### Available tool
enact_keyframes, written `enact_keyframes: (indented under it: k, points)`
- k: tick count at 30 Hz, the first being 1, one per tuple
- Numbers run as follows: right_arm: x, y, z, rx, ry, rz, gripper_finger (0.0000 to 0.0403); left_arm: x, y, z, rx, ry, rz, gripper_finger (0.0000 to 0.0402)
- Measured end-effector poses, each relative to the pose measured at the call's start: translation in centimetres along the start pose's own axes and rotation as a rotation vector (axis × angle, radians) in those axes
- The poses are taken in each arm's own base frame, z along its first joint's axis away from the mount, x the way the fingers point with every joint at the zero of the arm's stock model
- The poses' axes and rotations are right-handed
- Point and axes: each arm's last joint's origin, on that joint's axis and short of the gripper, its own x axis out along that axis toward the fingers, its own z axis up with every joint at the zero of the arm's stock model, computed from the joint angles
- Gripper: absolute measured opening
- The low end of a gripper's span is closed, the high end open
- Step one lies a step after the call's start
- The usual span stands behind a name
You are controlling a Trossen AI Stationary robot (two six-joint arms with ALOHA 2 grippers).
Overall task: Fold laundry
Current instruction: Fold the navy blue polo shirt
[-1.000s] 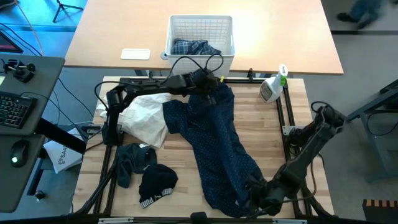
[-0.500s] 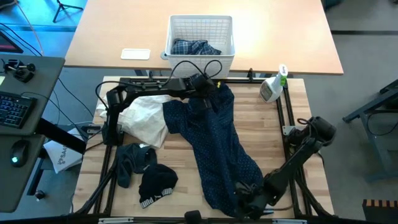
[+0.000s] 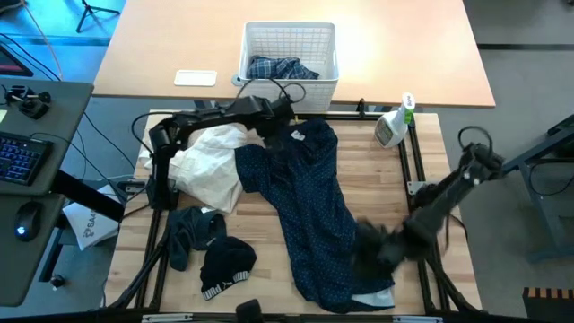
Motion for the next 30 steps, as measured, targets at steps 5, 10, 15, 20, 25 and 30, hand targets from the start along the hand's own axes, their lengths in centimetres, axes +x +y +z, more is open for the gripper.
enact_keyframes:
  k: [5,10,15,20,25,30]
  points:
    - [1.4,-4.3,6.5,0.047,-0.130,-0.043,0.0111,-3.9,0.5,-1.3,0.009,-0.023,-0.018,0.0144]
    - [4.9,-9.4,14.5,0.073,-0.276,0.113,0.0057,-8.0,0.4,-3.5,0.002,-0.087,-0.021,0.0145]
    - [6.9,-16.0,20.7,0.190,-0.404,0.056,0.0006,-11.8,-0.3,-6.0,-0.060,-0.201,-0.039,0.0145]
    - [9.0,-19.9,25.0,0.198,-0.372,-0.047,0.0008,-13.6,-1.3,-7.9,-0.074,-0.280,-0.061,0.0145]
    - [12.8,-22.2,28.7,0.147,-0.299,-0.116,0.0001,-13.5,-2.2,-8.8,-0.101,-0.269,-0.067,0.0145]
    - [14.8,-24.5,32.4,0.172,-0.293,-0.294,0.0001,-13.4,-3.2,-9.0,-0.178,-0.253,-0.082,0.0145]
